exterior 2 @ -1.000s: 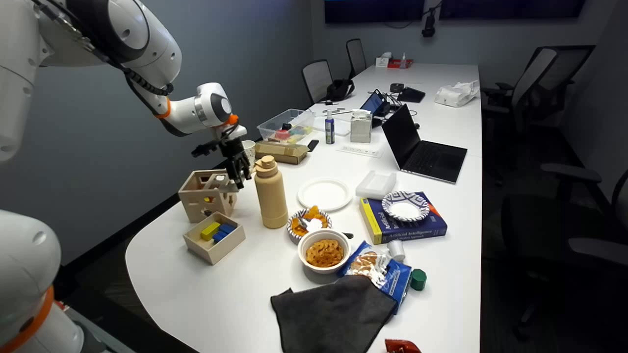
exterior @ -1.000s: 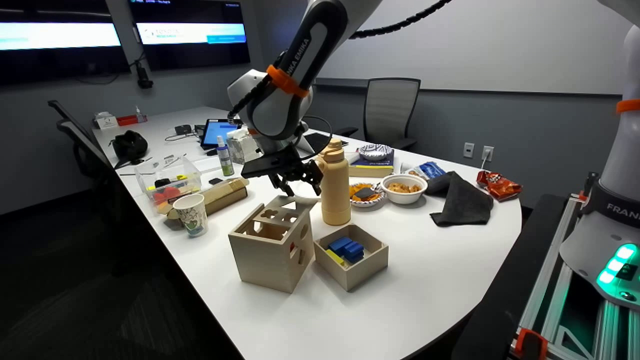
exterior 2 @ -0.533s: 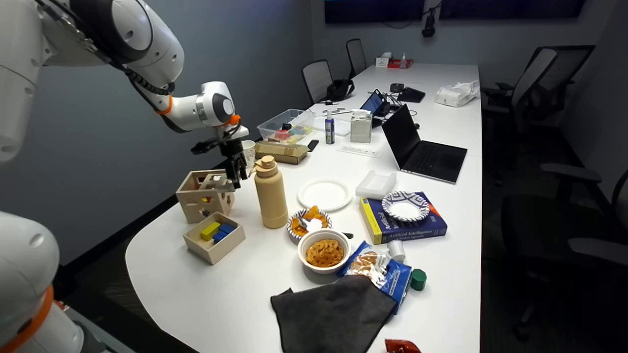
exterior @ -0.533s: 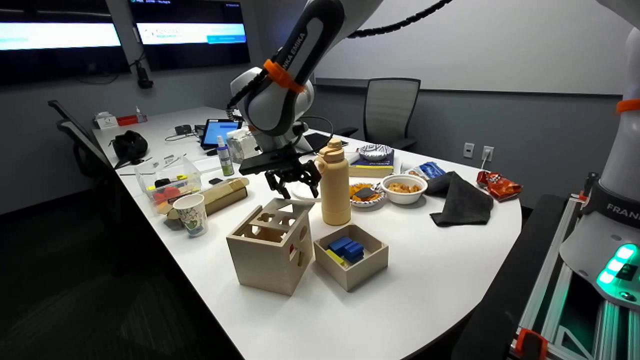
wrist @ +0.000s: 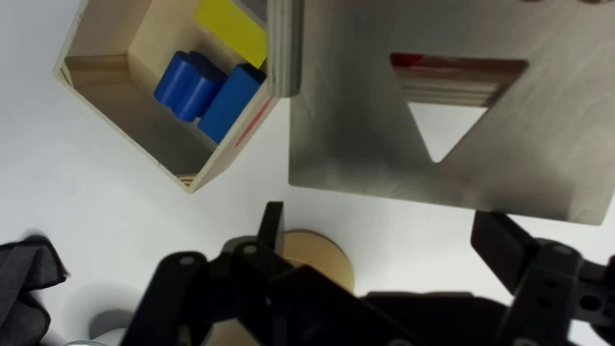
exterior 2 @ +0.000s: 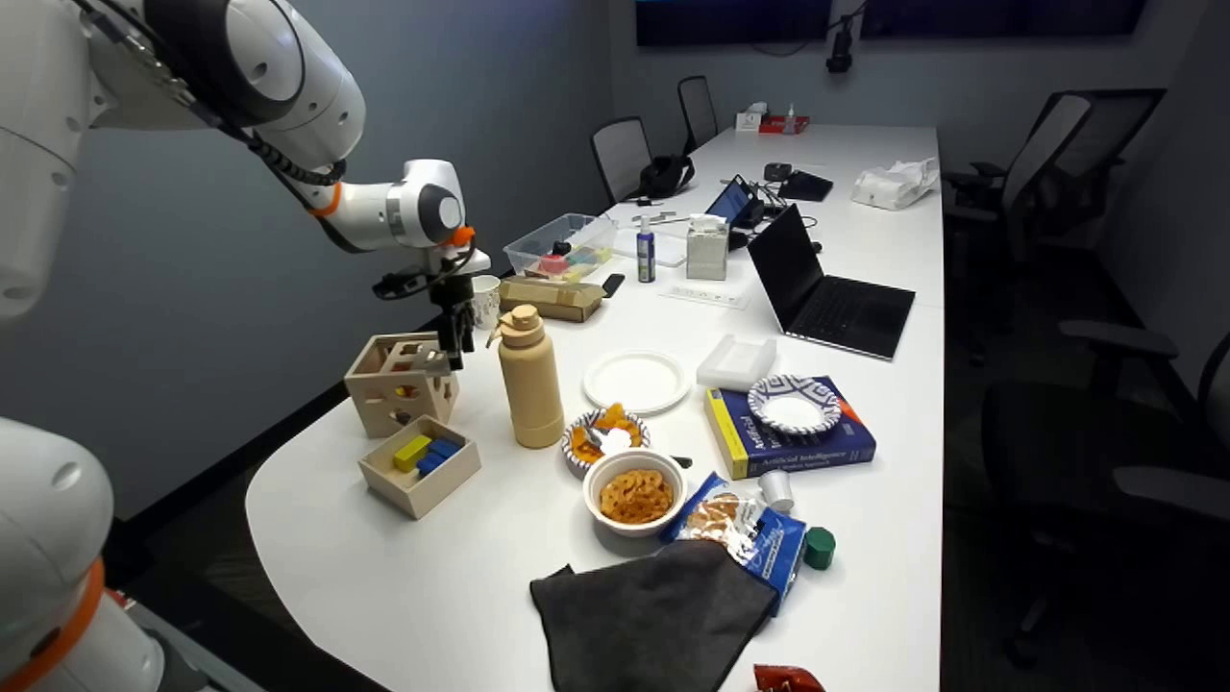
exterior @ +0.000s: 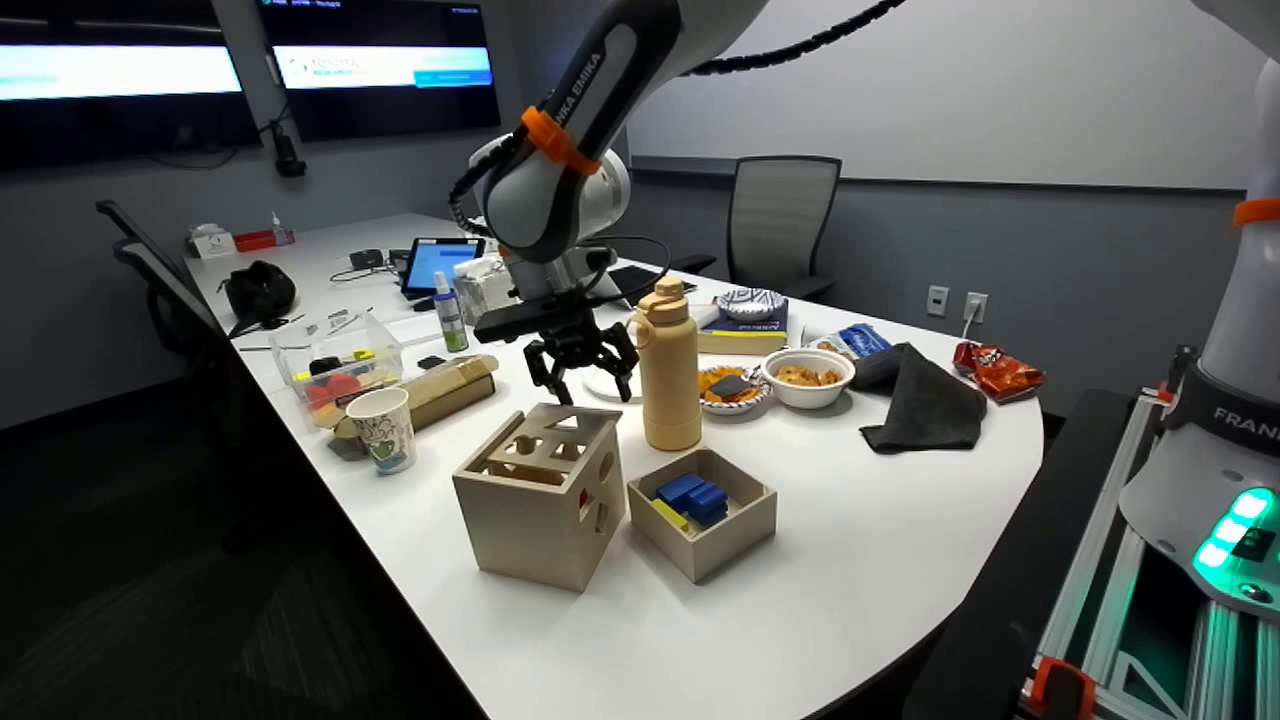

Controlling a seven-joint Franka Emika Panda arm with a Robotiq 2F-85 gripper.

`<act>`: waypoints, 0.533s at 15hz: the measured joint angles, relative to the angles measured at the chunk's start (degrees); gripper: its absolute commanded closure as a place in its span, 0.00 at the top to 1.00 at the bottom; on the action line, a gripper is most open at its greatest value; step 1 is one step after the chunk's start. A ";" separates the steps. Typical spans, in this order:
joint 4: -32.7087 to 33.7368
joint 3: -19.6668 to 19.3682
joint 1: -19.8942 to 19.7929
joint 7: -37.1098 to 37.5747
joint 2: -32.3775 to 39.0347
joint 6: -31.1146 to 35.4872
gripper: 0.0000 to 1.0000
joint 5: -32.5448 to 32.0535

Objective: Close the lid of the shape sorter

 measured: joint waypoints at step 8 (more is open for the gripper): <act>0.00 1.14 0.11 -3.38 0.12 -0.04 1.00 2.13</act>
